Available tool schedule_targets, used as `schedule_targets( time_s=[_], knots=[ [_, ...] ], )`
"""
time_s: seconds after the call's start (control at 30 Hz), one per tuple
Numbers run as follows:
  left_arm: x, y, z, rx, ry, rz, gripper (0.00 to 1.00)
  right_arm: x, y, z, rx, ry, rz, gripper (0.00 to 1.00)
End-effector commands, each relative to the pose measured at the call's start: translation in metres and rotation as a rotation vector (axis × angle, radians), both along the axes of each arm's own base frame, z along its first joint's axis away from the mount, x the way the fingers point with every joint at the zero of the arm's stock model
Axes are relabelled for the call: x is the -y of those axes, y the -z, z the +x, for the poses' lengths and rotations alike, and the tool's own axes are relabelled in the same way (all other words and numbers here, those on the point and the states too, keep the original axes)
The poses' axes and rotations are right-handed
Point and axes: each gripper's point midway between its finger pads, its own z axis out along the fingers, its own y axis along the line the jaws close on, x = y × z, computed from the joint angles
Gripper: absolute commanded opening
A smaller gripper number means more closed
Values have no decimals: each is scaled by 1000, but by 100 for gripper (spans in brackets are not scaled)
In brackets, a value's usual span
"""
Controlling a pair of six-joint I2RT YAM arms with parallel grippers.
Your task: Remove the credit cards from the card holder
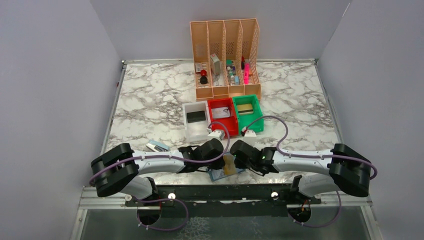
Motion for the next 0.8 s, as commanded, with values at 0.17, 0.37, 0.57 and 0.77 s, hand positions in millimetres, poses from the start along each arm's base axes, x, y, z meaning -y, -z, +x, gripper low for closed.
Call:
schedule_targets(
  time_s=[0.17, 0.37, 0.57, 0.77],
  knots=[
    [-13, -17, 11, 54, -31, 20, 0, 52, 32, -10, -43, 34, -246, 3],
    [-20, -16, 10, 45, -39, 2, 0, 45, 29, -10, -41, 21, -199, 3],
    [-20, -15, 8, 39, -29, -12, 0, 14, -1, -7, 8, -51, -24, 10],
    [-20, -18, 9, 45, -39, -25, 0, -29, -46, -9, 80, -211, 194, 18]
  ],
)
